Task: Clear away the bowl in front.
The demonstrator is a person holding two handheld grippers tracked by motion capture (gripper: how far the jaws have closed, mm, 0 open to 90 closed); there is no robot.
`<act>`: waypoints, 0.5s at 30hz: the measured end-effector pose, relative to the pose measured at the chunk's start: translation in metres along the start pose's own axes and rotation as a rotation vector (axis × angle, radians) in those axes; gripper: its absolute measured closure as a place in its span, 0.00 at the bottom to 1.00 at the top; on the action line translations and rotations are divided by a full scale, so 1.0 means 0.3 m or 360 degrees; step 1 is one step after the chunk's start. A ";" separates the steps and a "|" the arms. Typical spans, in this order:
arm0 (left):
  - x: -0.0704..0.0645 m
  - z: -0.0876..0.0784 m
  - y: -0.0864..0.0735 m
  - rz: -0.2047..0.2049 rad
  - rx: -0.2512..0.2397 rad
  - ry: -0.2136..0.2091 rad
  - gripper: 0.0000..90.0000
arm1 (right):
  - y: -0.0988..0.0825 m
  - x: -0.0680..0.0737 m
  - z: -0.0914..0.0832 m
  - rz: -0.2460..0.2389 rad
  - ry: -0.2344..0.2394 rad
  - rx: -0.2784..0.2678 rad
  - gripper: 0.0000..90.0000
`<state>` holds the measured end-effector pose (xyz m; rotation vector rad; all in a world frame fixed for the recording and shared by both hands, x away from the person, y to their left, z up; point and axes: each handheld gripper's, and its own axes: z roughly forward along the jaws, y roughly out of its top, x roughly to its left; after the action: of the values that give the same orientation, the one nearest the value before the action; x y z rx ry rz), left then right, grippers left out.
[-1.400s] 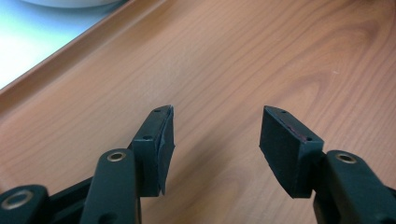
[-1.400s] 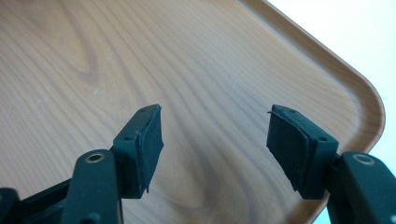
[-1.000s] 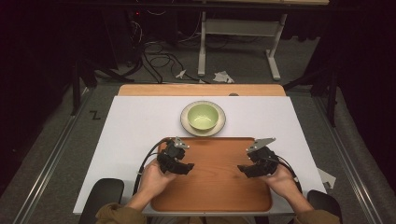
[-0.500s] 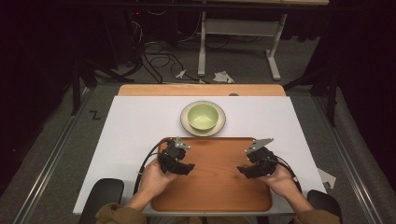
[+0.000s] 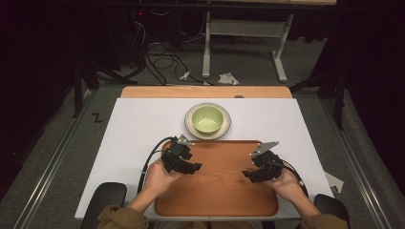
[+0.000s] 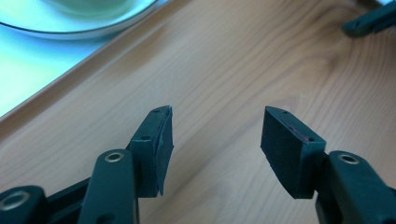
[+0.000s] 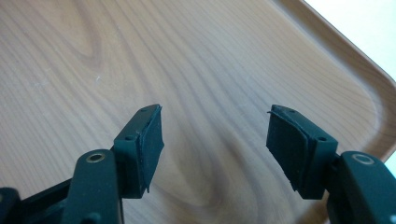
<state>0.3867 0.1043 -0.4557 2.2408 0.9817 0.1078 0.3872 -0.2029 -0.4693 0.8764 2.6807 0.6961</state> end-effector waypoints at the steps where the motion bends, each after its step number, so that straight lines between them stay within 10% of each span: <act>1: 0.004 -0.003 0.008 -0.0011 0.0001 -0.0020 0.48 | 0.000 0.001 0.001 0.0024 0.0003 -0.0002 0.40; 15: 0.025 0.001 0.117 -0.0047 -0.0017 0.0012 0.48 | 0.002 0.002 0.005 0.0007 0.0012 0.0011 0.41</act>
<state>0.4141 0.0922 -0.4357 2.2171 1.0154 0.1083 0.3875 -0.2015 -0.4704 0.8832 2.6899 0.6930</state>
